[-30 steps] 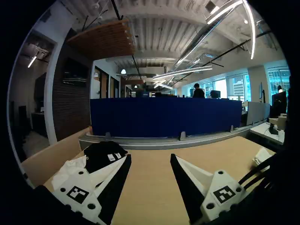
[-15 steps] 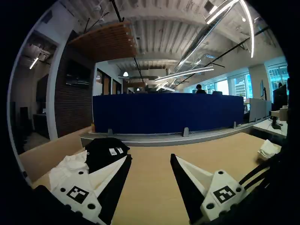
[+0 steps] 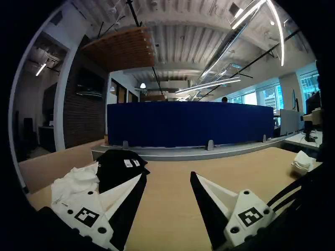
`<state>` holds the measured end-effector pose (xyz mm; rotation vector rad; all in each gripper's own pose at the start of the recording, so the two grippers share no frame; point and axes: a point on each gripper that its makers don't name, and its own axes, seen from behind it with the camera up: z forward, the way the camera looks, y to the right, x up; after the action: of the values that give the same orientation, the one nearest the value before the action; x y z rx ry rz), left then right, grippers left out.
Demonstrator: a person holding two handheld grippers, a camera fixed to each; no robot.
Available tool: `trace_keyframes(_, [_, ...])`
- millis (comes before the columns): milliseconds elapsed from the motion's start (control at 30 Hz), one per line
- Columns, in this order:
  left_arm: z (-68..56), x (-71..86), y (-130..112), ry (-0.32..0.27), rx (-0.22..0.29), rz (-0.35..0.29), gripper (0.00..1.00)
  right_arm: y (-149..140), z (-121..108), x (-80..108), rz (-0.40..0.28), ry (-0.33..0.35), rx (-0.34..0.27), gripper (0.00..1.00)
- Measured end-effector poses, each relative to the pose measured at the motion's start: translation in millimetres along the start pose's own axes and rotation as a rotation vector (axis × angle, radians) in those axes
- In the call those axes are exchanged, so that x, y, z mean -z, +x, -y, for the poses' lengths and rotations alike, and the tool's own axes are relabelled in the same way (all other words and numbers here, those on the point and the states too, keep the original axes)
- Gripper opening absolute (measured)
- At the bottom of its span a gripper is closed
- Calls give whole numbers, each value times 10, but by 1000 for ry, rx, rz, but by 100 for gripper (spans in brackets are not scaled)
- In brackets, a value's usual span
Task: Fold towel
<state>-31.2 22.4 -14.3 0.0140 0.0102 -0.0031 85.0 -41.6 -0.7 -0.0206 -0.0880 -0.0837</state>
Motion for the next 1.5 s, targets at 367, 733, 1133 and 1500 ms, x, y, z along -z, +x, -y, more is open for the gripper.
trace_keyframes(367, [84, -38, -221, 5, -32, -21, 77, -69, -47, -90, -6, -17, 21, 85])
trace_keyframes(733, [151, -38, -399, 18, -14, -27, 77, -87, -147, -94, -20, -43, 22, 85])
trace_keyframes(1133, [186, -54, -480, 24, -1, -18, 76, -136, -147, -118, -22, -46, 23, 85])
trace_keyframes(1500, [198, -48, -505, 21, -1, -9, 76, -137, -172, -122, -19, -43, 21, 85])
